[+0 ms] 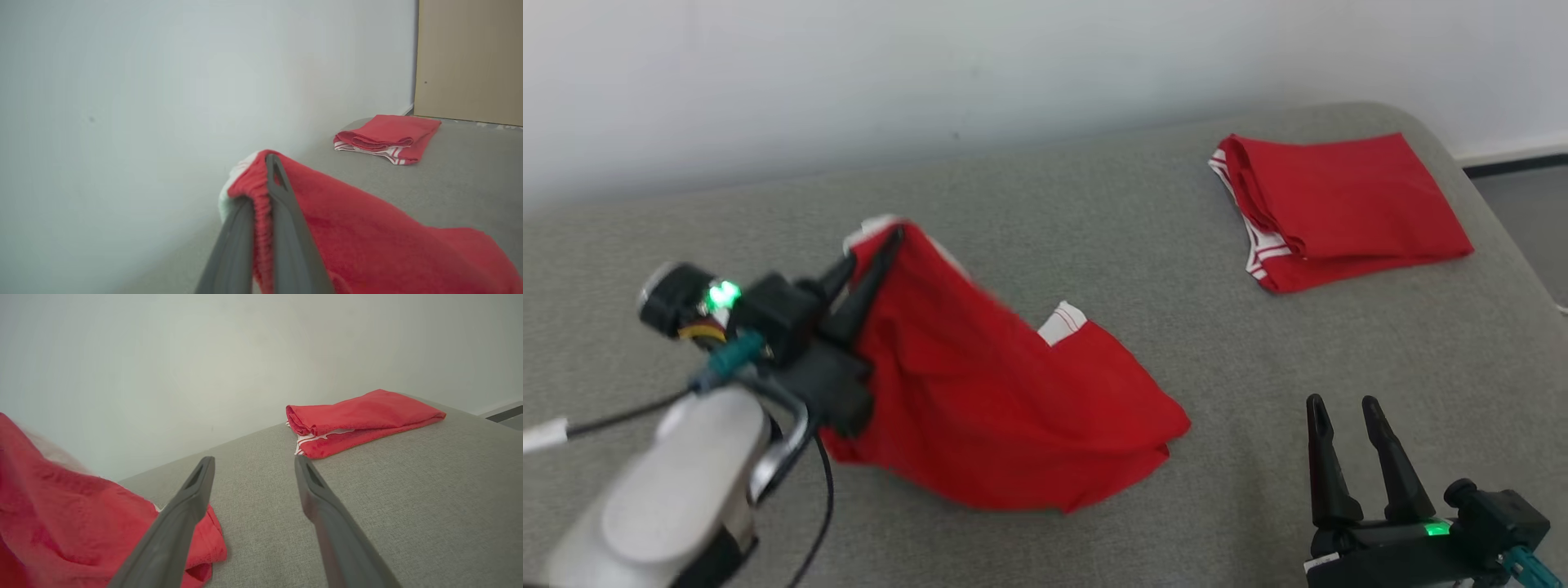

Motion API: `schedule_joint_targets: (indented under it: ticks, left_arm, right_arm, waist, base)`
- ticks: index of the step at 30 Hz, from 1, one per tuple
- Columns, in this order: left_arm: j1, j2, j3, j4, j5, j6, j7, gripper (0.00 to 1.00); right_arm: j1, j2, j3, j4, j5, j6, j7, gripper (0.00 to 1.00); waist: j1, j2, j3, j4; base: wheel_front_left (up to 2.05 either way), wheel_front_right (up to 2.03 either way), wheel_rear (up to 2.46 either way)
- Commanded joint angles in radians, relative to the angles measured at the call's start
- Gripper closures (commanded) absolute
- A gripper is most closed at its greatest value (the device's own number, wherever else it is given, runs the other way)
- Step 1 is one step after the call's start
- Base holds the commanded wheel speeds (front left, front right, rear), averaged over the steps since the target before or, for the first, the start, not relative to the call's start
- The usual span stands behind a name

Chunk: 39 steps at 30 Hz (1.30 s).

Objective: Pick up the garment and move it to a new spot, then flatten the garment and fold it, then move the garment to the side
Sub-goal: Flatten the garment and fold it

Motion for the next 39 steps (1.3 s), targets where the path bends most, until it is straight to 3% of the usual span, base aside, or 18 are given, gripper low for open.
schedule_joint_targets:
  ticks: [1,7,15,22,29,39]
  left_arm:
    - [-0.035,0.006,-0.012,0.005,-0.01,0.002,0.004,1.0]
    - [-0.275,0.039,-0.12,0.056,-0.065,0.002,0.022,1.0]
    - [-0.553,0.028,-0.23,0.146,-0.125,0.002,0.004,1.0]
    - [-0.679,0.007,-0.225,0.19,-0.165,0.002,-0.019,1.0]
    - [-0.593,-0.012,-0.218,0.109,-0.139,0.002,-0.021,1.0]
    - [-0.214,-0.059,-0.184,-0.091,-0.116,0.045,-0.022,1.0]
  right_arm:
    - [-0.01,0.008,0.001,0.0,0.001,-0.003,-0.004,0.0]
    - [-0.037,0.017,0.012,0.003,0.002,-0.003,-0.004,0.0]
    - [-0.065,0.024,0.017,0.009,0.001,-0.003,-0.004,0.0]
    - [-0.048,0.028,0.006,0.015,-0.002,-0.003,-0.004,0.0]
    - [-0.046,0.023,0.009,0.009,-0.004,-0.003,-0.004,0.0]
    - [-0.021,0.02,-0.003,0.009,-0.011,-0.003,-0.004,0.0]
  waist:
    - [-0.0001,-0.0001,0.047,-0.049]
    - [-0.0001,-0.0001,0.081,-0.089]
    - [-0.0001,-0.0001,0.099,-0.12]
    - [-0.0001,-0.0001,0.076,-0.106]
    - [-0.0001,-0.0001,0.069,-0.061]
    - [-0.0001,-0.0001,0.044,-0.002]
  base:
    - [0.0,0.0,0.0]
    - [0.0,0.0,0.0]
    - [0.0,0.0,0.0]
    - [0.0,0.0,0.0]
    - [0.0,0.0,0.0]
    - [0.0,0.0,0.0]
